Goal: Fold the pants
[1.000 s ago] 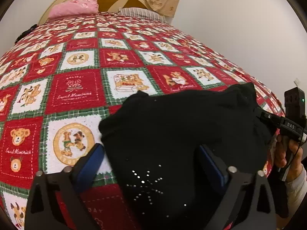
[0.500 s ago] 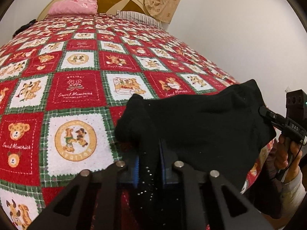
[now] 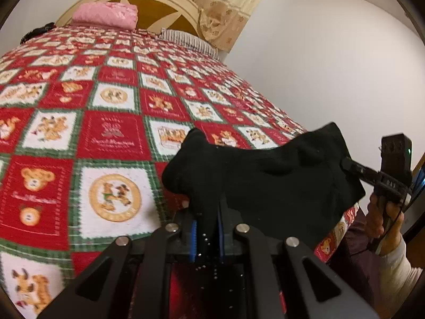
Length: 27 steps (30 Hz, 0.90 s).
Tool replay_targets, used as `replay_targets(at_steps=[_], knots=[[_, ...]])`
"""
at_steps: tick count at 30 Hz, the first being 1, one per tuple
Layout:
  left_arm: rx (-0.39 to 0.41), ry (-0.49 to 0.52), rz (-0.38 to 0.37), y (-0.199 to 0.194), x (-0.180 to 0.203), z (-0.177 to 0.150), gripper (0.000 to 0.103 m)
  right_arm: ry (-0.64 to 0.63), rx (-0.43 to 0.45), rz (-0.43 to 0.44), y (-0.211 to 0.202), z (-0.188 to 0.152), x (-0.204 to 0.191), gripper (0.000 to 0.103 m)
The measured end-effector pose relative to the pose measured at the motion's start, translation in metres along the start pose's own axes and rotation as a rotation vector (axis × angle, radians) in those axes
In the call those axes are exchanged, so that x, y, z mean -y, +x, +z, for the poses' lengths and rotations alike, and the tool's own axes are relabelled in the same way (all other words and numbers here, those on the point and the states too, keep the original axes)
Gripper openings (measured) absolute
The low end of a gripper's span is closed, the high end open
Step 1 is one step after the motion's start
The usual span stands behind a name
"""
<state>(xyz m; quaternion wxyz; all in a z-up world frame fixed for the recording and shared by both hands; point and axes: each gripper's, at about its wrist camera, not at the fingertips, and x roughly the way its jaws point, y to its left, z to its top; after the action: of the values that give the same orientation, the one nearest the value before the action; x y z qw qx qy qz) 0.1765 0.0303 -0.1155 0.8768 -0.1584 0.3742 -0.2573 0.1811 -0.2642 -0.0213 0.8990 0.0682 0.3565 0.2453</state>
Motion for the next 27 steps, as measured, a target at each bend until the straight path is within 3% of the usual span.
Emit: replay_targets(at_steps=[6, 13, 17, 20, 23, 25, 27], knots=[[0.07, -0.004, 0.066, -0.043, -0.024, 0.009, 0.012, -0.079, -0.005, 0.075, 0.031, 0.034, -0.03, 0.026], [0.152, -0.055, 0.28, -0.114, -0.088, 0.014, 0.012, -0.113, -0.051, 0.28, 0.122, 0.074, -0.089, 0.026], [0.15, -0.1, 0.383, -0.134, -0.129, 0.012, 0.012, -0.119, -0.085, 0.368, 0.184, 0.082, -0.128, 0.026], [0.109, -0.138, 0.436, -0.128, -0.157, 0.003, 0.012, -0.111, -0.129, 0.382, 0.229, 0.08, -0.146, 0.026], [0.06, -0.152, 0.474, -0.11, -0.171, -0.01, 0.022, -0.066, -0.199, 0.369, 0.268, 0.073, -0.146, 0.026], [0.055, -0.143, 0.507, -0.103, -0.173, -0.018, 0.037, -0.019, -0.241, 0.352, 0.288, 0.065, -0.134, 0.026], [0.067, -0.128, 0.53, -0.097, -0.171, -0.021, 0.041, 0.009, -0.265, 0.323, 0.299, 0.059, -0.122, 0.032]])
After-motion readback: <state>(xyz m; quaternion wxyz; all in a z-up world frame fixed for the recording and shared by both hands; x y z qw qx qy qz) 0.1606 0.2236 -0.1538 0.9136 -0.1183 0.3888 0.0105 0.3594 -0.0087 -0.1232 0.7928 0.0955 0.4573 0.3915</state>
